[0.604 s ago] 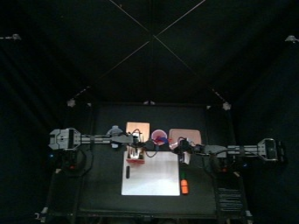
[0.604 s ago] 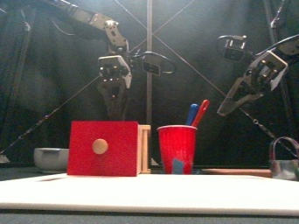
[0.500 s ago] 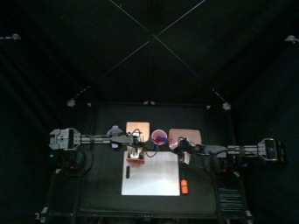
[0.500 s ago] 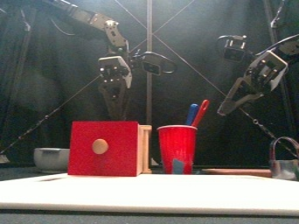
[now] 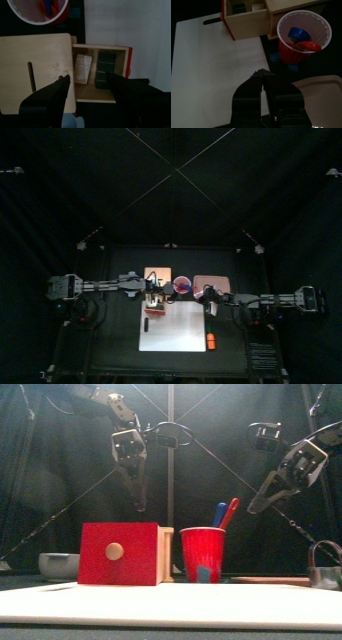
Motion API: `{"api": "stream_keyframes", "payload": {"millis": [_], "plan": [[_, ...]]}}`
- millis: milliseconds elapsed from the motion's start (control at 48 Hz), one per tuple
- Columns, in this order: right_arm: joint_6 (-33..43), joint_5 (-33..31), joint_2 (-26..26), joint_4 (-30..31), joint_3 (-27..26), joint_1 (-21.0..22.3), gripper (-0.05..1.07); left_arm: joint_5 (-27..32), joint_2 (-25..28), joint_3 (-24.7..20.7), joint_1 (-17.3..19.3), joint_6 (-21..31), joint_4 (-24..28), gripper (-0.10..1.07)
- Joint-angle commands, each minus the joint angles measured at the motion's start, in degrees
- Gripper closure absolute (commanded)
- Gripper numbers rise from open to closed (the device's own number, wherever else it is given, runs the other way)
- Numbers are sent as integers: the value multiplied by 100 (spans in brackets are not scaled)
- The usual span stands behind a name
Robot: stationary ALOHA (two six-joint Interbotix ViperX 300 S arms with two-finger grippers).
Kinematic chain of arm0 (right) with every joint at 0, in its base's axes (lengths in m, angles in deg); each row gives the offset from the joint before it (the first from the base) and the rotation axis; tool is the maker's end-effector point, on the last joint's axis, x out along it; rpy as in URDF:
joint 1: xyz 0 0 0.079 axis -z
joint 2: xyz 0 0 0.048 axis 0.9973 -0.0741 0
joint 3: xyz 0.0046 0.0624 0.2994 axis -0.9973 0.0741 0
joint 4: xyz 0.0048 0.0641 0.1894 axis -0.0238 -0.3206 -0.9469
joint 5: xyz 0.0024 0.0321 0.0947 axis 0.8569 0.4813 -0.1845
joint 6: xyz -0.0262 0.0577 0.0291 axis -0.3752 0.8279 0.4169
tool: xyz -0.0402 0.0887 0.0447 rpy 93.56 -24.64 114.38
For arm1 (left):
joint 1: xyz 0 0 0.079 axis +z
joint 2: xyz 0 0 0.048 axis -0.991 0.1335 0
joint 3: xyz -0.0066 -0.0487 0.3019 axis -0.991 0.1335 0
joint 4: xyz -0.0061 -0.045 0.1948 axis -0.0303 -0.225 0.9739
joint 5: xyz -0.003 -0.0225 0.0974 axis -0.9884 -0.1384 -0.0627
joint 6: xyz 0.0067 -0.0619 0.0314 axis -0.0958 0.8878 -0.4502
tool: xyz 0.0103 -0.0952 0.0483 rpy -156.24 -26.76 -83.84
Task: Grab carrot
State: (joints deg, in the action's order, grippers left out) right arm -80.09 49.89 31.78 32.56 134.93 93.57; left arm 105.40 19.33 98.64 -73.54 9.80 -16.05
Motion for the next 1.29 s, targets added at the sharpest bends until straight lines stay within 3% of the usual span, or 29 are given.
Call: {"api": "stream_keyframes", "payload": {"millis": [0, 208, 562, 771, 1021, 1271], "plan": [[0, 26, 53, -9, -132, -9, 99, -44, -255, 53, 0, 97, -9, 6], [0, 26, 88, -18, -220, -114, 99, -492, -756, 615, 0, 422, -62, 6], [0, 26, 149, -9, -483, -483, 99, -3454, -2215, 2777, 26, 967, -281, 6], [0, 44, 149, -18, -624, -571, 99, -4430, -2874, 3630, 35, 976, -598, 6], [0, 62, 105, -9, -650, -536, 99, -5054, -2997, 4113, 35, 932, -413, 6], [9, 53, 18, -35, -712, -466, 99, -5326, -3006, 4184, 264, 914, -158, 6]]}}
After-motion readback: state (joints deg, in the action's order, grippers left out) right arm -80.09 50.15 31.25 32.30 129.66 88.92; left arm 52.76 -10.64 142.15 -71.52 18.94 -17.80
